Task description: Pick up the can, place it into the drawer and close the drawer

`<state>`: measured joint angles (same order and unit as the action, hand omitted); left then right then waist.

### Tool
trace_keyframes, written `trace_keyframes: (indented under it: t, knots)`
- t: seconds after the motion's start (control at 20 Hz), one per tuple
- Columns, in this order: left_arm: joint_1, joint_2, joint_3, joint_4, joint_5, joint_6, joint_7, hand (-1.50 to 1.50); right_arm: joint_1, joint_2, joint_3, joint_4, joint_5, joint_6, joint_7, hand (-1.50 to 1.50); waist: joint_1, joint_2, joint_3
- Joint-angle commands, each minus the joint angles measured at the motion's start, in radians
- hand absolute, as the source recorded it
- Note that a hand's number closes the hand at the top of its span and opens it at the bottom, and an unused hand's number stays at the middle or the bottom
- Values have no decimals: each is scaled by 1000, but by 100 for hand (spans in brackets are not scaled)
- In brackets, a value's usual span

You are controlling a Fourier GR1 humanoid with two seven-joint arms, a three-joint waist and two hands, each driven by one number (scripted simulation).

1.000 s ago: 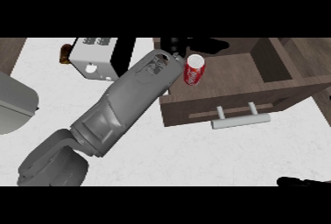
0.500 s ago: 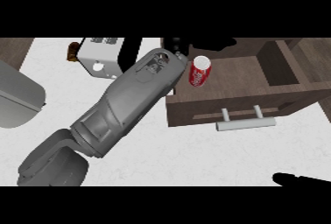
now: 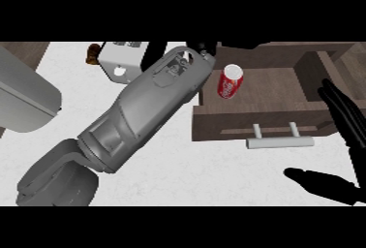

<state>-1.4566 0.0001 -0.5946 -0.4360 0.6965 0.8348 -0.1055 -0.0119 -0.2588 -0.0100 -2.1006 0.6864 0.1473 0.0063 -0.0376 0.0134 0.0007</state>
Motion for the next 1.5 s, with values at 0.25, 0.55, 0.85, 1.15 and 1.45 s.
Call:
trace_keyframes:
  t: [0.25, 0.55, 0.85, 1.15, 1.45]
  knots:
    - [44, 9, 18, -42, -32, -2, 30, -150, -70, 12, 136, 301, 338, -147, -19, -150, 54, -13, -1]
    - [69, 100, 11, -156, -79, 0, 134, -150, -144, 97, 97, 527, 356, -342, -75, -150, 57, -17, 0]
    - [128, 220, -18, -313, -116, -24, 244, -150, -246, 116, 54, 777, 407, -449, -93, -150, 74, -18, 0]
    - [169, 304, -31, -420, -141, -40, 307, -150, -355, 114, -4, 997, 425, -567, -147, -150, 85, -14, 1]
    - [260, 383, -25, -553, -138, -66, 353, -150, -498, 121, -41, 1150, 500, -632, -94, -150, 102, -13, 0]
